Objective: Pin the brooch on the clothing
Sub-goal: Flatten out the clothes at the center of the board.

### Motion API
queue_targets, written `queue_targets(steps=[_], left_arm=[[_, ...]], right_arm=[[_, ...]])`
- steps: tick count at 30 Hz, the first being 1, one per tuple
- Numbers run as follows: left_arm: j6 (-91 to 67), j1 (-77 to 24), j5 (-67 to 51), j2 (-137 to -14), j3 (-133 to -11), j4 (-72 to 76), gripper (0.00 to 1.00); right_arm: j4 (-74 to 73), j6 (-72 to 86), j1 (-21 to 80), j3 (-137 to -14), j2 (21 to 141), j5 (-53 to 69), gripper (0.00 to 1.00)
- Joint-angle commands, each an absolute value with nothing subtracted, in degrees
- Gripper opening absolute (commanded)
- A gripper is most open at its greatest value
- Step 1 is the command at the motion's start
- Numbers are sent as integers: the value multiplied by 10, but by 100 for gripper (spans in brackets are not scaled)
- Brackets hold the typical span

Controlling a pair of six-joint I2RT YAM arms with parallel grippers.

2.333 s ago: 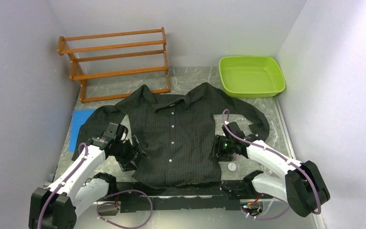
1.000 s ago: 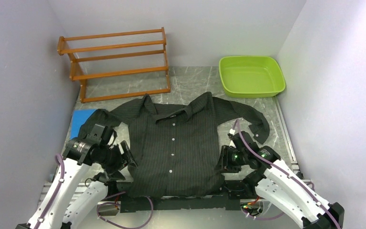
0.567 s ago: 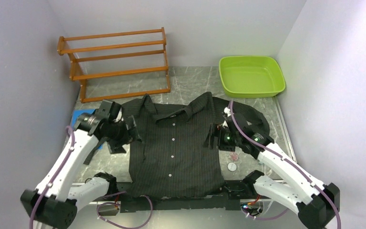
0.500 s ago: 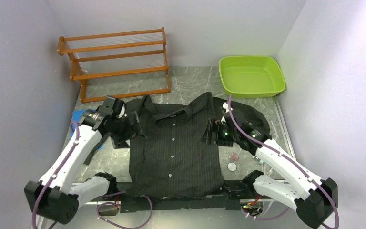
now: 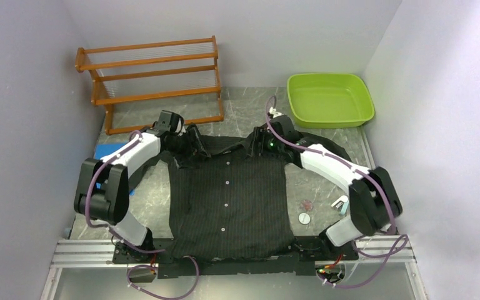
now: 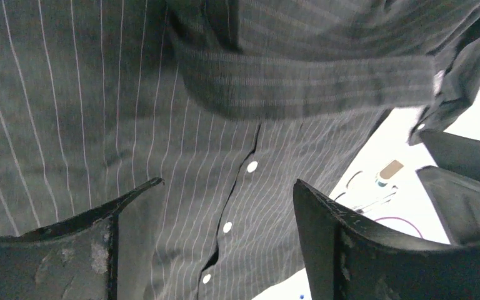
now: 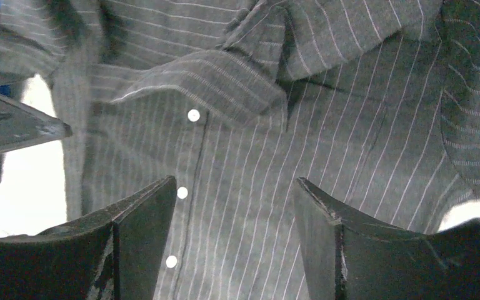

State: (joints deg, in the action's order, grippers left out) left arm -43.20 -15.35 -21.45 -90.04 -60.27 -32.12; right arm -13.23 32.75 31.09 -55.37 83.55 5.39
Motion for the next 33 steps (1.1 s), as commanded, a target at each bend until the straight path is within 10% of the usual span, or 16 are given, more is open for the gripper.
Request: queue_targets(steps=[1,11,22,33], left_arm=[[-449,-120,-299,-933,-606,-186,78],[-473,-94,-346,-1001,-598,-98,64],[-472,-77,-358,-1027,-605,-78,4],[-458,-38,-369,-1023,-699,-108,3]], right_arm=[[-68,281,308,-600,903,60,70],[-56,263,308,-682,1020,67,49],[-67,254,308,-727,1040,50,5],[-108,258,296,-843,1090,34,0]])
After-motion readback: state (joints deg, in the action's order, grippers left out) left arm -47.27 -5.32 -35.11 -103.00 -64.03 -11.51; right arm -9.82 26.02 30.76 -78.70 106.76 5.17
